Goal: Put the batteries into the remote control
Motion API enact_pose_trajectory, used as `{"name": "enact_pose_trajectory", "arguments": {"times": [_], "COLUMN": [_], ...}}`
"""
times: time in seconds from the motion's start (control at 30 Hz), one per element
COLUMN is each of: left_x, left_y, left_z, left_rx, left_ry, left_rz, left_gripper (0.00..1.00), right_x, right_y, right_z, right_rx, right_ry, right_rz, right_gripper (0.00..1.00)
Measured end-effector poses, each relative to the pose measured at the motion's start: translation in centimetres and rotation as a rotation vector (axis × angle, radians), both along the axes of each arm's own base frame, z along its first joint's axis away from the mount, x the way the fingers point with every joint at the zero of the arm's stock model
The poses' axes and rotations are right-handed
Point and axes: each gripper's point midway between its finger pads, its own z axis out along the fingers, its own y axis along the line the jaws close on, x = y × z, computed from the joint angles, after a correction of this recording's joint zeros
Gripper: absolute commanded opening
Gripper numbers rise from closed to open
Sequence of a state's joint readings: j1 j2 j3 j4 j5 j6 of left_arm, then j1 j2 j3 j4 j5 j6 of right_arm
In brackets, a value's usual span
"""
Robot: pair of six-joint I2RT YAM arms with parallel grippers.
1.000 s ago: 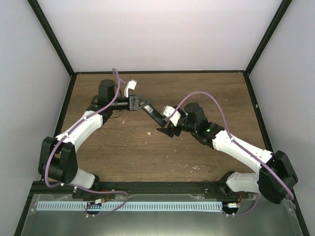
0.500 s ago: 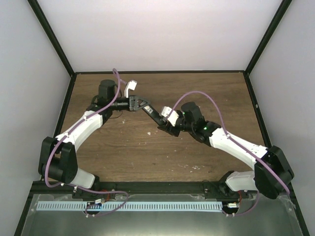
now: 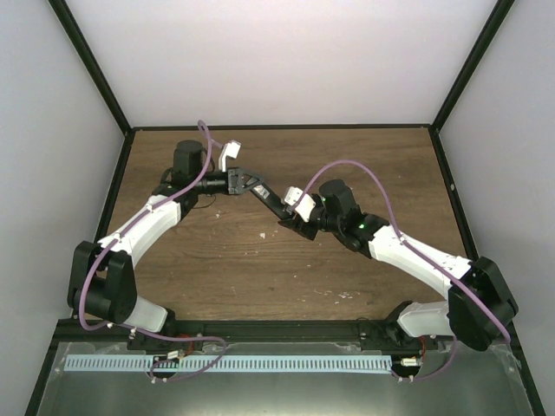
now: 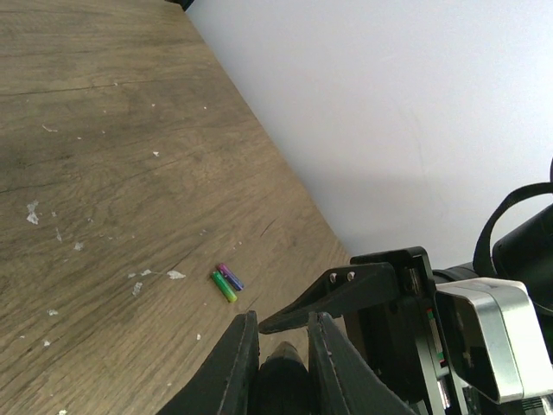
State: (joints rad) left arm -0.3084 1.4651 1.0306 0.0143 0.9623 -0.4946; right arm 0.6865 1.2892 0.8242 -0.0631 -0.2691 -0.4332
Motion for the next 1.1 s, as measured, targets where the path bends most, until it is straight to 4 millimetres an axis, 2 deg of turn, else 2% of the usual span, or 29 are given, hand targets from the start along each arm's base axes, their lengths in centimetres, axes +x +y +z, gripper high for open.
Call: {"name": "enact_pose_trajectory", "arguments": {"times": [0.23,1.1], "left_x": [0.2,1.3], "left_y": [0.1,0.2], "left_z": [0.0,-0.6], "left_rx": [0.002,0.055], "left_ry": [-0.004,0.007], "left_rz": [0.011,0.062], "left_gripper": [0.02,0.0], "right_x": [0.1,1.1], "right_y": [0.0,-0.4], "right_z": [0.2,-1.0], "right_rx": [-0.001,-0.01], "right_ry": [-0.001,0.012], "right_rz": [-0.001,-0.061], "right_gripper": [0.38,0.36]}}
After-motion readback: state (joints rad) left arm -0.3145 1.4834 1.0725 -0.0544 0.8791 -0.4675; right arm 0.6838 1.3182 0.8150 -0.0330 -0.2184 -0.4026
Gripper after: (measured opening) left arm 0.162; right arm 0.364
